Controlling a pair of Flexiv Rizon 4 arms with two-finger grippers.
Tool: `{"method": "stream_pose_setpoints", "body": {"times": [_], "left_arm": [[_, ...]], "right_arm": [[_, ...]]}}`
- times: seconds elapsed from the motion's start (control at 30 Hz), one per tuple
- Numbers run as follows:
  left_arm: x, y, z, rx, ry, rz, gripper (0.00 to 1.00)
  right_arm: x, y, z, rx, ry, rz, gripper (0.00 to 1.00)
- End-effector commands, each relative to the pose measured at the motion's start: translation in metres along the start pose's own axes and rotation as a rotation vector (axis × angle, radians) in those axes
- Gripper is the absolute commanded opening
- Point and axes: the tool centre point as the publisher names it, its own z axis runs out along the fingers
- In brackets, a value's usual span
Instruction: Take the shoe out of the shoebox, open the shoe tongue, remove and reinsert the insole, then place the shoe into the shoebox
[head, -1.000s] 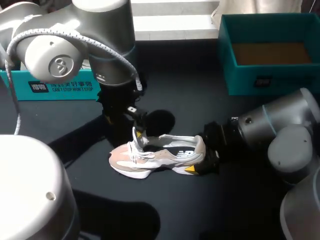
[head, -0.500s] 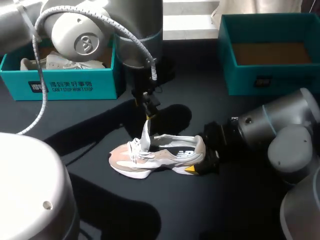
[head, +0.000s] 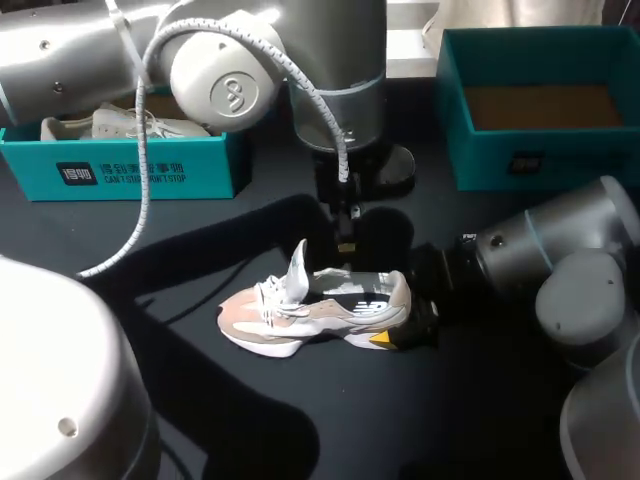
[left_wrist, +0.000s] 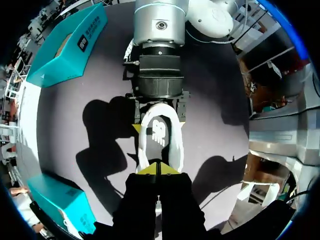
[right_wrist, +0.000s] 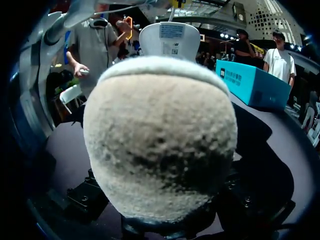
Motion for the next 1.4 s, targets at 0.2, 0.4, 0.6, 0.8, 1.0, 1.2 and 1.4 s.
{"method": "stream_pose_setpoints", "body": {"times": [0.2, 0.4, 0.6, 0.8, 1.0, 1.2, 1.4], "left_arm": [[-0.0058, 0.0033, -0.0008, 0.007, 0.018, 0.043, 0.0], [-0.0058, 0.0033, -0.0008, 0.007, 0.018, 0.043, 0.0], [-0.0058, 0.0033, -0.0008, 0.007, 0.018, 0.043, 0.0], [-0.0058, 0.0033, -0.0008, 0.007, 0.018, 0.043, 0.0], [-0.0058, 0.0033, -0.0008, 0.007, 0.018, 0.043, 0.0], [-0.0058, 0.0033, -0.0008, 0.007, 0.018, 0.043, 0.0], [-0.0024, 0.0007, 0.0011, -0.014, 0.005, 0.043, 0.0]], "right_arm": [[0.0012, -0.0035, 0.0021, 0.007, 0.0, 0.001, 0.0], [0.0012, -0.0035, 0.0021, 0.007, 0.0, 0.001, 0.0], [0.0012, -0.0035, 0.0021, 0.007, 0.0, 0.001, 0.0], [0.0012, -0.0035, 0.0021, 0.007, 0.0, 0.001, 0.0], [0.0012, -0.0035, 0.0021, 0.007, 0.0, 0.001, 0.0], [0.0012, -0.0035, 0.0021, 0.007, 0.0, 0.001, 0.0], [0.0012, -0.0035, 0.0021, 0.007, 0.0, 0.001, 0.0]]}}
